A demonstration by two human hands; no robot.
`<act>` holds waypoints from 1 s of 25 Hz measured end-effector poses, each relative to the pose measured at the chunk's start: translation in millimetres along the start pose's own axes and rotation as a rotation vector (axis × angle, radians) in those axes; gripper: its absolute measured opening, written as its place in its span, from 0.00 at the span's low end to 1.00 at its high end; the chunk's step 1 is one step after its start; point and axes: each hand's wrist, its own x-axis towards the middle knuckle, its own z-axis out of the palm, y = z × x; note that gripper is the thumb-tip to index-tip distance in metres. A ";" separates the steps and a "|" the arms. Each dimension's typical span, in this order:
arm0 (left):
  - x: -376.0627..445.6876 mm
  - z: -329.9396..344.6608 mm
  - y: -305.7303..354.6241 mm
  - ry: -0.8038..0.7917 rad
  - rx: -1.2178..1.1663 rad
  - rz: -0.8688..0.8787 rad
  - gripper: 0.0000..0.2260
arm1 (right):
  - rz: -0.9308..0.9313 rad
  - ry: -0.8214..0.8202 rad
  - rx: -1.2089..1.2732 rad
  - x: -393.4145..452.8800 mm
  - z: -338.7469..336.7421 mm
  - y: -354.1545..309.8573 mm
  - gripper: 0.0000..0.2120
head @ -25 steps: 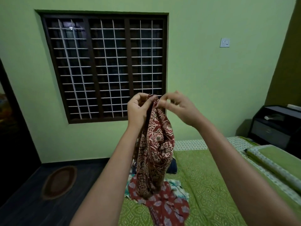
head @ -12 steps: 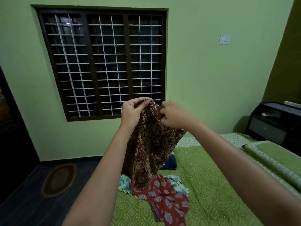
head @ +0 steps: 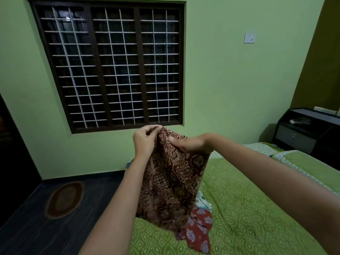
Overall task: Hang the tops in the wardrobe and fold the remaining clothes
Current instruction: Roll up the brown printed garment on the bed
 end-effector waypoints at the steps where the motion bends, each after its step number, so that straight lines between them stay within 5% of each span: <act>1: -5.7 3.1 -2.1 -0.023 0.000 -0.015 0.05 | -0.031 -0.027 0.043 1.0 1.5 -2.3 0.46; 7: -15.3 -14.0 -33.2 0.085 0.270 -0.141 0.12 | 0.037 0.097 -0.237 6.2 14.6 16.9 0.41; 10: -27.0 -16.0 -53.8 0.116 0.280 -0.247 0.14 | -0.047 0.284 -0.608 -3.5 4.0 20.4 0.26; 13: -30.5 -24.6 -71.2 0.115 0.263 -0.305 0.13 | -0.046 0.512 -0.780 2.5 2.7 44.6 0.27; 17: -43.4 -35.5 -105.7 -0.060 0.217 -0.394 0.06 | -0.004 0.554 -0.605 38.7 3.2 92.7 0.28; 21: -61.9 -38.3 -149.0 -0.065 0.212 -0.441 0.07 | -0.046 0.795 -0.170 84.0 43.3 129.1 0.12; 25: -118.3 -49.0 -184.0 -0.309 0.338 -0.449 0.08 | -0.043 0.770 -0.224 127.9 103.2 186.6 0.24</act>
